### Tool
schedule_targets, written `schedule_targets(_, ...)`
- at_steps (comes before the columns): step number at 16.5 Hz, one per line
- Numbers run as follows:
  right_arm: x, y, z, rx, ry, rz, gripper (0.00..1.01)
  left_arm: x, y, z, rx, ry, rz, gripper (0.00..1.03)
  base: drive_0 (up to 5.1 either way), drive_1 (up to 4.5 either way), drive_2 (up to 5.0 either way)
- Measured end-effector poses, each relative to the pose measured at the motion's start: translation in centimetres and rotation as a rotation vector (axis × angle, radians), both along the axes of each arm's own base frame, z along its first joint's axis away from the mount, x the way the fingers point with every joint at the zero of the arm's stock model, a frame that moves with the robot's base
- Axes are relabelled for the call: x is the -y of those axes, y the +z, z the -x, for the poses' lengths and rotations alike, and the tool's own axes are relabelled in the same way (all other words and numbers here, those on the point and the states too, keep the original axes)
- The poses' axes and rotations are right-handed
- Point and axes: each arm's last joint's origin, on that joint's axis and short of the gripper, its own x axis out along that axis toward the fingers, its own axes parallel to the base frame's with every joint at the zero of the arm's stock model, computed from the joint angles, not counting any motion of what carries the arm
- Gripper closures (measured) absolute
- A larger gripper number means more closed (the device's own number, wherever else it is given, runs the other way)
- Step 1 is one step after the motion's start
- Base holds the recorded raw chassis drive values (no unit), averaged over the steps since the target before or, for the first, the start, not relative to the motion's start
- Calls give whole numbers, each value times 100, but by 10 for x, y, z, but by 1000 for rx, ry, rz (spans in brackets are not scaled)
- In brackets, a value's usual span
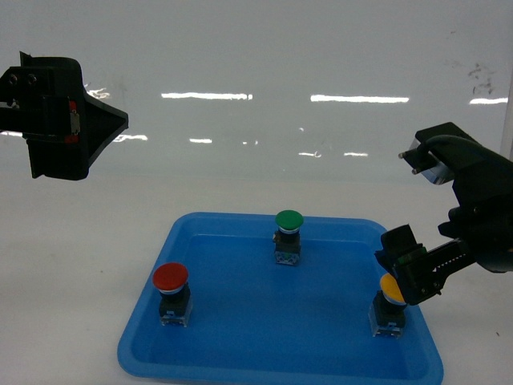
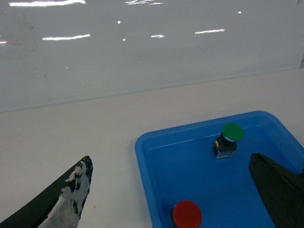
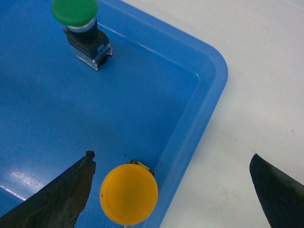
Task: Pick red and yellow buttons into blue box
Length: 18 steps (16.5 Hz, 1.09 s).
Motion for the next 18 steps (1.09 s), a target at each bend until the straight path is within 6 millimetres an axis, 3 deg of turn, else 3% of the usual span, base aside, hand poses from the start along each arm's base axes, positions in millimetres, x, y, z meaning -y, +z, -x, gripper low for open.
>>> schedule_targets(2,-6,-18,-2,-61,16,8,3,0,0,0,0,1,0,5,0,0,0)
schedule_targets(8,-31,-32,-5,-91,81,-1,3,0,0,0,0,0,0,5,0,0,0)
schedule_targets(16,-32,-58,-2,-123,45,50,3,0,0,0,0,1,0,5,0,0,0)
schedule_targets(18,-33,-62,2,-133,48,60,23,0,0,0,0,1,0,5,0,0,0)
